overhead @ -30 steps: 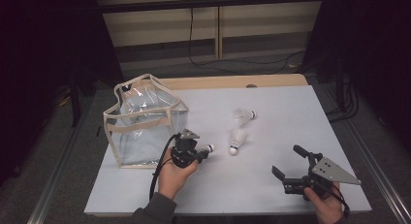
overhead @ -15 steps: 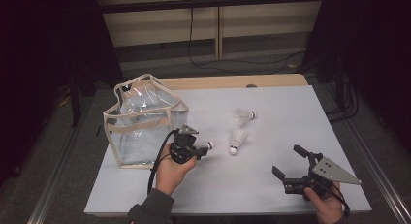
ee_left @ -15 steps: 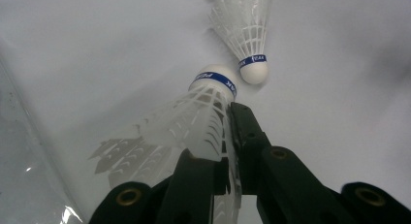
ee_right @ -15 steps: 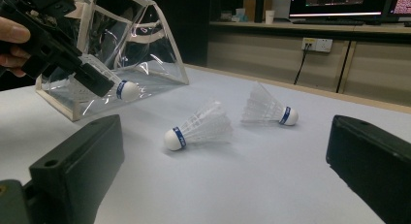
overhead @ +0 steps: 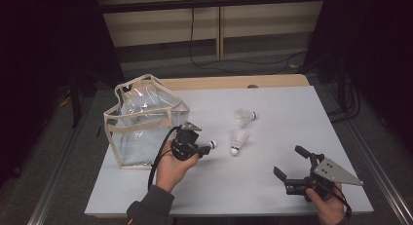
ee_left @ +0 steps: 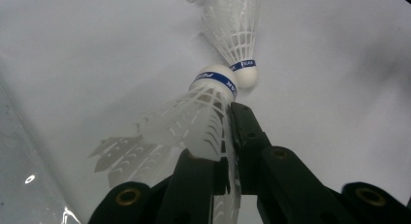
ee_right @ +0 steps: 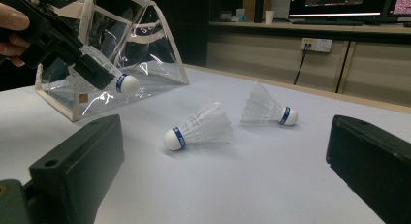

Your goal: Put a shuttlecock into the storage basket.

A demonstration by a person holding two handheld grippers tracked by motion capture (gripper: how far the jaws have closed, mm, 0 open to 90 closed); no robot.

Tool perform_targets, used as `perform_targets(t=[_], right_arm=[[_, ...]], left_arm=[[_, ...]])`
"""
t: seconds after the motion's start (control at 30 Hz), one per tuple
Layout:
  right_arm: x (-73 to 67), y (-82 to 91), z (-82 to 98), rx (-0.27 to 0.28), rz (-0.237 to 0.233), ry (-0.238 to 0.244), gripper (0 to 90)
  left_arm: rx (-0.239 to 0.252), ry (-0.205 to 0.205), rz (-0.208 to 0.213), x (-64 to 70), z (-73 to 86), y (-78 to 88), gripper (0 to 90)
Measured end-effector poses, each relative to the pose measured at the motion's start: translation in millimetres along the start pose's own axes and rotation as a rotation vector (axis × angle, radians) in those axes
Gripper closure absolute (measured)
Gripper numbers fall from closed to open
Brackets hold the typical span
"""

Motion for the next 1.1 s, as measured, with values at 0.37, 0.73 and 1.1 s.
perform_targets(t=[0.37,0.73,1.1], right_arm=[[-0.4,0.0,-0.1,0.001,-0.002,0.002,0.0],[-0.9,-0.2,0.1,-0.002,-0.004,0.003,0.0],[-1.1,0.3,-0.1,-0.002,-0.006,0.004,0.0]], left_arm=[[-0.013,-0.012,0.004,-0.3,-7.3,7.3,87.1],[-0.032,-0.037,-0.003,3.3,-19.7,13.7,87.2],[-0.053,-0.061,0.021,8.4,-29.9,18.7,87.1]])
Point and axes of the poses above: each handheld gripper's, and its own axes: y roughly backward along the jaws, z roughly out of its underside, x roughly to its right, the point moved 9 cm from there along -y, roughly forward along the jaws, and after that the axes turned 4 degrees about -x, right-handed, at the moved point
